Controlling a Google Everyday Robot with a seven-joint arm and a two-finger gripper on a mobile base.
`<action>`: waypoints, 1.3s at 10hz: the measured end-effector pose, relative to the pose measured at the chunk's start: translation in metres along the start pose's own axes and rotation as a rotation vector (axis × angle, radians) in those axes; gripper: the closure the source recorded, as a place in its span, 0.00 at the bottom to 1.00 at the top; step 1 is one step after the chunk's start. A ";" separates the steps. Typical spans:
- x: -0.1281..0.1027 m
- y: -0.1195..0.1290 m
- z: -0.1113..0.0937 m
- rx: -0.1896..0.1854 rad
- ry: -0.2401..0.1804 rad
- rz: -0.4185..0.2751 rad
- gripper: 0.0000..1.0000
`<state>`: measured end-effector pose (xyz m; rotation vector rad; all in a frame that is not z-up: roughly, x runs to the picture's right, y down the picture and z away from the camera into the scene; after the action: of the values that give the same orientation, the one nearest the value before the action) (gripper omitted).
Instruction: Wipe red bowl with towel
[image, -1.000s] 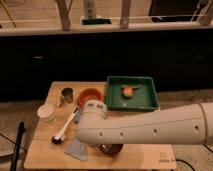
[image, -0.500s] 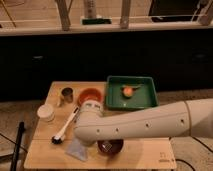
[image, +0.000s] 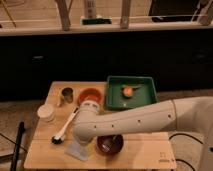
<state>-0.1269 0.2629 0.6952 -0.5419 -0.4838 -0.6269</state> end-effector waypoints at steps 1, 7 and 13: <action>0.001 0.000 0.006 -0.002 -0.011 -0.001 0.20; 0.005 0.010 0.048 -0.021 -0.080 0.051 0.20; 0.013 0.016 0.075 -0.041 -0.121 0.115 0.20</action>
<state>-0.1262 0.3137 0.7542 -0.6444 -0.5501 -0.4971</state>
